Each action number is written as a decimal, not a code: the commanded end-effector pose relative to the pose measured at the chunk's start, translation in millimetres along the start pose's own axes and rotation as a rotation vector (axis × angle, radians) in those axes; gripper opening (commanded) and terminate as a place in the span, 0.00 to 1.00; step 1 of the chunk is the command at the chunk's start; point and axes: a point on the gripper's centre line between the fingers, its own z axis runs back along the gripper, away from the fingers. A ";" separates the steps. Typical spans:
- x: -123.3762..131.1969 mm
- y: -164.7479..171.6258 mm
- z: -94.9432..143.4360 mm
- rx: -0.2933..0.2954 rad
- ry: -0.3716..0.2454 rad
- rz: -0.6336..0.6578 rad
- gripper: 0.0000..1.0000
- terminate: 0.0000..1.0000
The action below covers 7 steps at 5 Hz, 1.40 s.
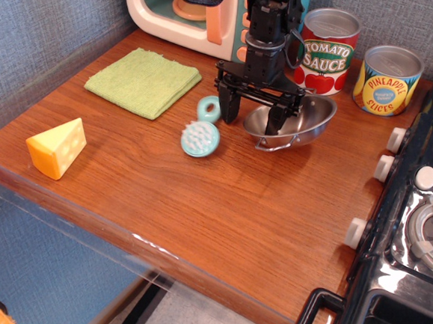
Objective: Move the pot onto the folded green cloth
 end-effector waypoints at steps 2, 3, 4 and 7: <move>-2.6 -19.3 -6.6 -0.017 -0.010 -0.079 0.00 0.00; -4.8 -23.9 5.6 -0.025 -0.045 -0.104 0.00 0.00; -9.4 -29.2 35.6 -0.042 -0.112 -0.120 0.00 0.00; -8.5 -15.8 73.2 -0.093 -0.115 -0.048 0.00 0.00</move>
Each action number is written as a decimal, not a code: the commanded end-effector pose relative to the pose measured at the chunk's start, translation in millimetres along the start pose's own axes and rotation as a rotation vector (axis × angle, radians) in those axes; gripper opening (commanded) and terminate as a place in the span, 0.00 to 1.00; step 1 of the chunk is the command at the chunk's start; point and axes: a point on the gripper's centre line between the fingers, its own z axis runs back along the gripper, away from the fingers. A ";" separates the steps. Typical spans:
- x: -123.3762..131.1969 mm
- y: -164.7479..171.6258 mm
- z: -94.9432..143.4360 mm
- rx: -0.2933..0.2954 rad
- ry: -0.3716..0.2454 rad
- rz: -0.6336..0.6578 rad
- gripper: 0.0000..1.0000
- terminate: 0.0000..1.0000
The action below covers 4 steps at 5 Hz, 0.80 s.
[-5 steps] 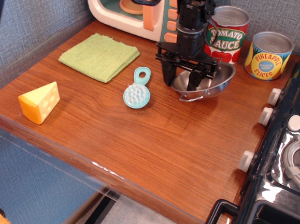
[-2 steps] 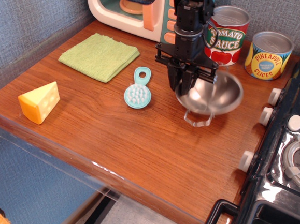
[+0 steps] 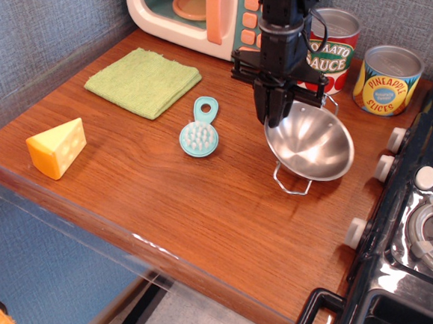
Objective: Move the pot onto the folded green cloth
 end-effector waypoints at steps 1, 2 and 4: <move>11.6 42.6 43.9 -0.008 -0.078 0.116 0.00 0.00; 5.0 77.4 54.8 -0.015 -0.090 0.188 0.00 0.00; -22.9 149.4 62.7 0.000 -0.090 0.336 0.00 0.00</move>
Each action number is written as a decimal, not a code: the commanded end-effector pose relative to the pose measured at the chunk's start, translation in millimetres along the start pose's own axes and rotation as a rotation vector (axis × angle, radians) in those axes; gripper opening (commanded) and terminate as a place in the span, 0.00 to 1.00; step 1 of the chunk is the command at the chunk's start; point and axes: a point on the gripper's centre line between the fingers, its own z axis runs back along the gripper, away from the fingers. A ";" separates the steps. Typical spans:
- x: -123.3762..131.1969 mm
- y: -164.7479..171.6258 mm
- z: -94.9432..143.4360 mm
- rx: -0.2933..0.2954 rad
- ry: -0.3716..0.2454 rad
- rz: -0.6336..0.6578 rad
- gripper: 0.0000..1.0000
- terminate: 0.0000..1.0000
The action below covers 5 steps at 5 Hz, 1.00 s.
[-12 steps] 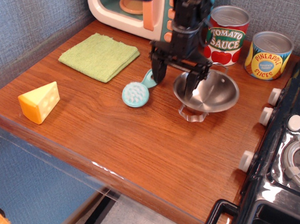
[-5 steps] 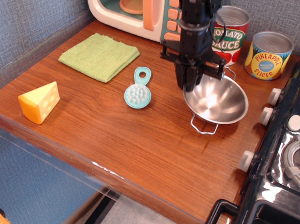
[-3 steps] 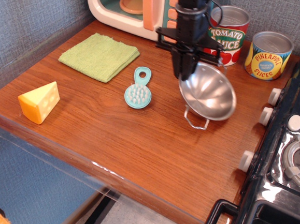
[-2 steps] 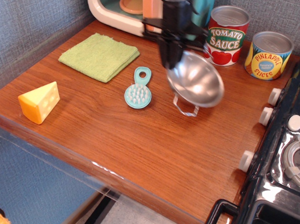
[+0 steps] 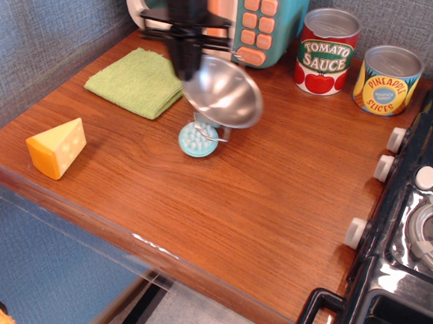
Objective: Move the pot onto the folded green cloth
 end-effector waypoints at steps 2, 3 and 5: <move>10.1 71.4 48.8 -0.031 -0.149 0.175 0.00 0.00; 18.6 77.3 44.2 -0.022 -0.147 0.189 0.00 0.00; 22.8 96.7 25.8 0.014 -0.109 0.228 0.00 0.00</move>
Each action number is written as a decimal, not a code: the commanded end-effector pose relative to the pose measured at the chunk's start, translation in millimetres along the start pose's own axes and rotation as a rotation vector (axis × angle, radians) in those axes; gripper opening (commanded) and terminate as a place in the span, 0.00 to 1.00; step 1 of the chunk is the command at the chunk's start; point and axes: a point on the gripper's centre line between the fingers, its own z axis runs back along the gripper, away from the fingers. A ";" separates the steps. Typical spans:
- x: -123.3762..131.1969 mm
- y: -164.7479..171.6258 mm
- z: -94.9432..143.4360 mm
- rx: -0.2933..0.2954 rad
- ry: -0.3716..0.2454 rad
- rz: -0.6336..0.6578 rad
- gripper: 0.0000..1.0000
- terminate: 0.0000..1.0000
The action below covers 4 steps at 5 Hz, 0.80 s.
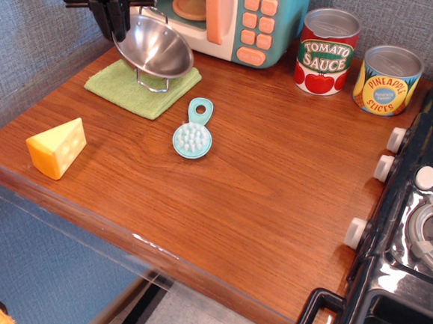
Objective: Move the pot onto the folded green cloth
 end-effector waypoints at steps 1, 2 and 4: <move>2.0 18.1 7.0 0.014 -0.034 0.043 0.00 0.00; -0.5 16.8 5.0 0.018 -0.025 0.055 1.00 0.00; -5.2 -3.6 31.0 0.040 -0.083 -0.008 1.00 0.00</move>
